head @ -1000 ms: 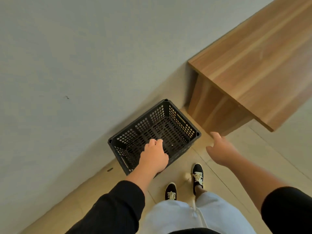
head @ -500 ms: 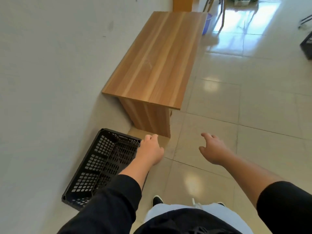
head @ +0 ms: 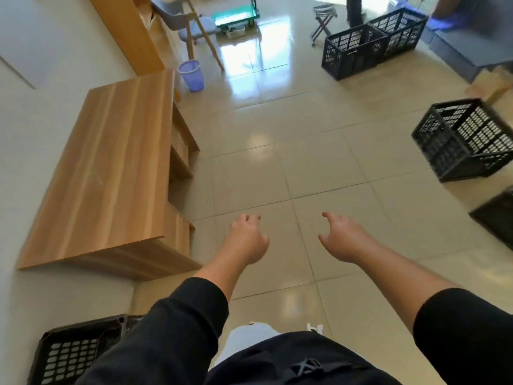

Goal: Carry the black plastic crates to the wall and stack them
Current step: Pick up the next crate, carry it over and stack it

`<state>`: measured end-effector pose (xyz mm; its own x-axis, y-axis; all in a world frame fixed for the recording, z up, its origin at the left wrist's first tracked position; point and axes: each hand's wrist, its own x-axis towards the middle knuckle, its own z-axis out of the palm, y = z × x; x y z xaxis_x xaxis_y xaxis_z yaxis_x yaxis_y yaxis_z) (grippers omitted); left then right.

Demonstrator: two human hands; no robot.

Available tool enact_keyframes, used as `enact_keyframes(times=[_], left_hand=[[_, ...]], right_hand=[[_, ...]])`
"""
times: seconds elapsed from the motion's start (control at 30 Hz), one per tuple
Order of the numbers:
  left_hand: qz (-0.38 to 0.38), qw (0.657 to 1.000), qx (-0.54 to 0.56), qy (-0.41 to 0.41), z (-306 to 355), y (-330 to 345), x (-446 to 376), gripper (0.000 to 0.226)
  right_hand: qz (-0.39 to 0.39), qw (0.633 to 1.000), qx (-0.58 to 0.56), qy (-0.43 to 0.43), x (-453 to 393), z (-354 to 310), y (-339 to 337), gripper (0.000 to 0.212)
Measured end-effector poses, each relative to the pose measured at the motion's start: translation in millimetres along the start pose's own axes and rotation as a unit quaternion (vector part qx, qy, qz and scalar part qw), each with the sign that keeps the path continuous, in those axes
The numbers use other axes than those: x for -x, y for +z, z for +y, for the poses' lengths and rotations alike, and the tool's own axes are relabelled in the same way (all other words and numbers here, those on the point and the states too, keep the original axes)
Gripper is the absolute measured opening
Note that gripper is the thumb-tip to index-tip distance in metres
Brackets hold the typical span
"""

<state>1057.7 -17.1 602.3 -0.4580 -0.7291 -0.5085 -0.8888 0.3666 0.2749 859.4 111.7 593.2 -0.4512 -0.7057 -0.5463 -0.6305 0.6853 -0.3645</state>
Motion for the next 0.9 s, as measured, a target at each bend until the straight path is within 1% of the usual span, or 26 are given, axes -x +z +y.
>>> enact_keyframes(times=[0.27,0.47,0.57,0.7,0.9], left_hand=[[-0.044,0.989,-0.082,0.113,147,-1,-97,0.065],[-0.065,0.971,-0.097,0.21,258,-15,-197,0.063],[-0.078,0.958,-0.118,0.25,314,-29,-243,0.063],[-0.096,0.936,-0.149,0.304,388,-41,-292,0.062],[-0.128,0.901,-0.2,0.363,504,-24,-345,0.065]], right_hand=[[0.04,0.992,-0.069,0.102,-41,99,-74,0.067],[0.079,0.973,-0.089,0.198,-92,165,-160,0.066],[0.103,0.955,-0.12,0.251,-115,195,-200,0.064],[0.129,0.926,-0.176,0.309,-133,235,-234,0.064],[0.142,0.887,-0.227,0.376,-160,315,-271,0.064]])
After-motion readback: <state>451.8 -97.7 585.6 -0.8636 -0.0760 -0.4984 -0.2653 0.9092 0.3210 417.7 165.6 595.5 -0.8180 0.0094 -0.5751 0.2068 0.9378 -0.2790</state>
